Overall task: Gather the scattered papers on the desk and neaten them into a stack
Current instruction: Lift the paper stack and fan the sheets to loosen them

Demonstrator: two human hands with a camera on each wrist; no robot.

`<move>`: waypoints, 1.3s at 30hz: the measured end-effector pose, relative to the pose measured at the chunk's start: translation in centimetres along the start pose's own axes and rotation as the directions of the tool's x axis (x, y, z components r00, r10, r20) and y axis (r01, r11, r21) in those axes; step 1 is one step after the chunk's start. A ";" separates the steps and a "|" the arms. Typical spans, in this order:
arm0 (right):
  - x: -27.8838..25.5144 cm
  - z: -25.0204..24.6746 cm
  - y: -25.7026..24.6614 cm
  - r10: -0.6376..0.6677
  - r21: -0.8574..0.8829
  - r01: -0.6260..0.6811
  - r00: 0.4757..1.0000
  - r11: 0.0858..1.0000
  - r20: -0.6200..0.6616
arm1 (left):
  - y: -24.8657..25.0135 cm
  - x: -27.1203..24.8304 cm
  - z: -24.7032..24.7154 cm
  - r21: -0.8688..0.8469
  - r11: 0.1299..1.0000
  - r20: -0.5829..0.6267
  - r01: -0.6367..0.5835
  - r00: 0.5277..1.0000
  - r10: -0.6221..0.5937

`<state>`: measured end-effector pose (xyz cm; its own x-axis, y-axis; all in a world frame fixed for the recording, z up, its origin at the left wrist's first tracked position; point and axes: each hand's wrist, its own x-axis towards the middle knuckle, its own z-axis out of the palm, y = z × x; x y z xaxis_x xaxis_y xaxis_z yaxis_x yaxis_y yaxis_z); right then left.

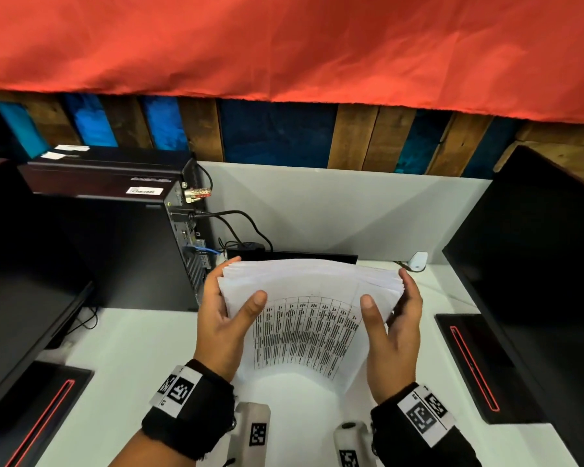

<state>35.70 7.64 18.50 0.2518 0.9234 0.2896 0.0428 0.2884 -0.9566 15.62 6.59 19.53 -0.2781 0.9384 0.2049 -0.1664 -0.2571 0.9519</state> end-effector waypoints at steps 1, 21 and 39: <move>0.1 0.0 -0.1 0.016 0.024 -0.016 1.000 1.000 -0.001 | -0.1 0.0 0.0 0.009 1.000 0.013 -0.001 1.000 0.001; 0.3 -0.1 -0.4 0.135 0.100 -0.139 0.990 0.985 0.042 | -1.4 -0.4 0.1 0.073 0.997 0.177 -0.005 0.984 -0.008; 2.0 -1.4 0.9 0.322 0.028 -0.330 0.933 0.943 0.157 | -1.5 1.8 -0.6 0.070 0.984 0.062 0.166 0.984 -0.170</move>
<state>37.57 9.40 18.17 0.0966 0.9948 -0.0327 -0.0699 -0.0260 -0.9972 14.82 8.56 18.39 -0.1870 0.9809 0.0538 -0.1439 -0.0815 0.9862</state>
